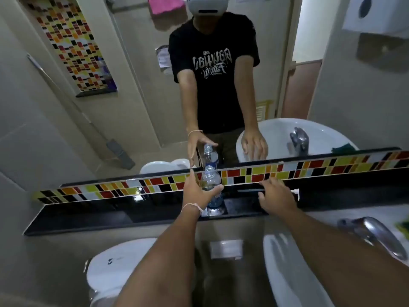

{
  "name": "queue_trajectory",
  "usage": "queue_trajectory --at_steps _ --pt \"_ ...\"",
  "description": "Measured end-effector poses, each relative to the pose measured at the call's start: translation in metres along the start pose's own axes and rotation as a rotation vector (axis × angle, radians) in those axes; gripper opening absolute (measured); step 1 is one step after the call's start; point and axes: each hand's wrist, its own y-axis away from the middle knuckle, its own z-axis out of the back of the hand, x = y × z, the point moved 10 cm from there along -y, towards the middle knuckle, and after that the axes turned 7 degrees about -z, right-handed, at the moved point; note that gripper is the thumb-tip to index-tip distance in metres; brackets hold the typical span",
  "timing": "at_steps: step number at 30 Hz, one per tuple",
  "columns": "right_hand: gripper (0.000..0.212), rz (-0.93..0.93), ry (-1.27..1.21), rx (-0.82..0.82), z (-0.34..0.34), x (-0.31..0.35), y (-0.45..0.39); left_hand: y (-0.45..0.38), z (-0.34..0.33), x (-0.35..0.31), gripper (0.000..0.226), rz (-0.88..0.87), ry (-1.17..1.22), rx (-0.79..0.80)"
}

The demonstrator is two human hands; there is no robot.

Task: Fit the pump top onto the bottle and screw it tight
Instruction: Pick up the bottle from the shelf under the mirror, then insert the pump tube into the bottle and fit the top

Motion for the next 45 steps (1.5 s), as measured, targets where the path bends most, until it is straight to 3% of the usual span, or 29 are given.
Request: queue_trajectory --at_steps 8,12,17,24,31,36,40,45 --pt "0.067 -0.209 0.208 0.051 -0.034 -0.068 -0.019 -0.011 -0.042 0.035 0.082 0.091 0.129 0.039" --pt "0.059 -0.24 0.367 -0.015 -0.024 -0.083 -0.023 -0.011 -0.049 0.037 0.071 0.117 0.143 0.053" --pt "0.028 -0.302 0.36 0.021 -0.015 -0.092 -0.026 -0.012 -0.05 0.039 0.07 0.116 0.154 0.056" --pt "0.03 0.026 -0.143 -0.126 0.058 -0.039 -0.031 -0.012 -0.048 0.037 0.072 0.106 0.155 0.063" --pt "0.021 0.039 -1.057 -0.122 0.121 0.023 -0.017 -0.011 -0.052 0.033 0.067 0.106 0.154 0.058" --pt "0.023 0.113 -1.434 -0.243 0.159 0.066 -0.015 -0.011 -0.056 0.031 0.061 0.1 0.178 0.072" --pt "0.033 0.176 -1.497 -0.242 0.174 0.096 -0.022 -0.011 -0.056 0.032 0.064 0.091 0.181 0.075" --pt "0.036 0.178 -1.157 -0.186 0.151 0.116 -0.028 -0.011 -0.056 0.035 0.064 0.101 0.172 0.089"
